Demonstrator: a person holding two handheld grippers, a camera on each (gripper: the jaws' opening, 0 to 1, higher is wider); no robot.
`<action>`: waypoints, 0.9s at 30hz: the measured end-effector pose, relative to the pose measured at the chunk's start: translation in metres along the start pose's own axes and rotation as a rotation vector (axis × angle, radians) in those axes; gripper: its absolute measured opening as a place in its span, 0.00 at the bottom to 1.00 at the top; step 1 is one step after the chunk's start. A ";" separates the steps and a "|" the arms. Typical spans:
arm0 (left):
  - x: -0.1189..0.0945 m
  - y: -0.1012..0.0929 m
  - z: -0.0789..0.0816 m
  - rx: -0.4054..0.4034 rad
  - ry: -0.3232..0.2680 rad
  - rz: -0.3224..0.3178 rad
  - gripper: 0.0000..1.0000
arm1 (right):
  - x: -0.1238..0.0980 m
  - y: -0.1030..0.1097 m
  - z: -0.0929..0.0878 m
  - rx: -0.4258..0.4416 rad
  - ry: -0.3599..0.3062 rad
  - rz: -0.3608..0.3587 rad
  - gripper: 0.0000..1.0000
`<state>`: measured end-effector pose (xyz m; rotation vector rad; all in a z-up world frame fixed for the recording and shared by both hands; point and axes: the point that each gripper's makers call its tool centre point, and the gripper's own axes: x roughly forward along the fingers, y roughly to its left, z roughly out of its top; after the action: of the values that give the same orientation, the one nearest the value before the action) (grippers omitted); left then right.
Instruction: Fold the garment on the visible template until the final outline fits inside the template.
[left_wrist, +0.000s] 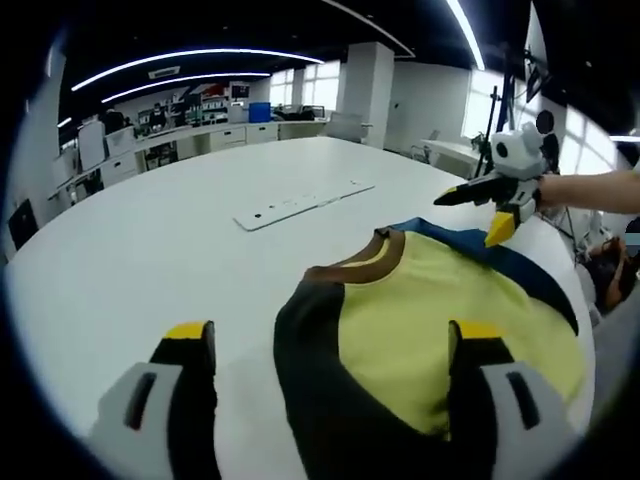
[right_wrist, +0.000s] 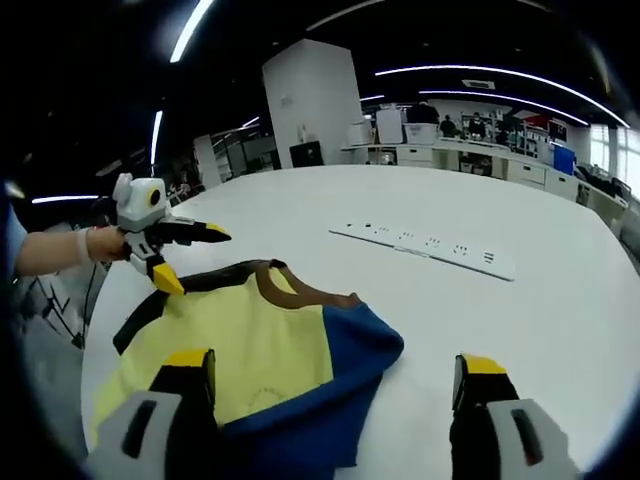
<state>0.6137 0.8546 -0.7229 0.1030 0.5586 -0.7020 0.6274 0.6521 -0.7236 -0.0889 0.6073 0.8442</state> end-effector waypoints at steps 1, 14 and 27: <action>-0.001 -0.002 0.000 0.001 0.005 -0.004 0.99 | -0.001 0.001 -0.001 0.001 0.006 0.001 1.00; -0.029 -0.031 0.010 0.029 0.006 -0.025 0.99 | -0.027 0.019 -0.001 -0.020 0.002 0.013 0.97; -0.067 -0.057 -0.005 0.003 0.000 -0.002 0.97 | -0.057 0.040 -0.013 -0.011 -0.014 0.009 0.93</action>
<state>0.5334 0.8513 -0.6867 0.1050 0.5574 -0.7046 0.5638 0.6363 -0.6974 -0.0904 0.5908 0.8558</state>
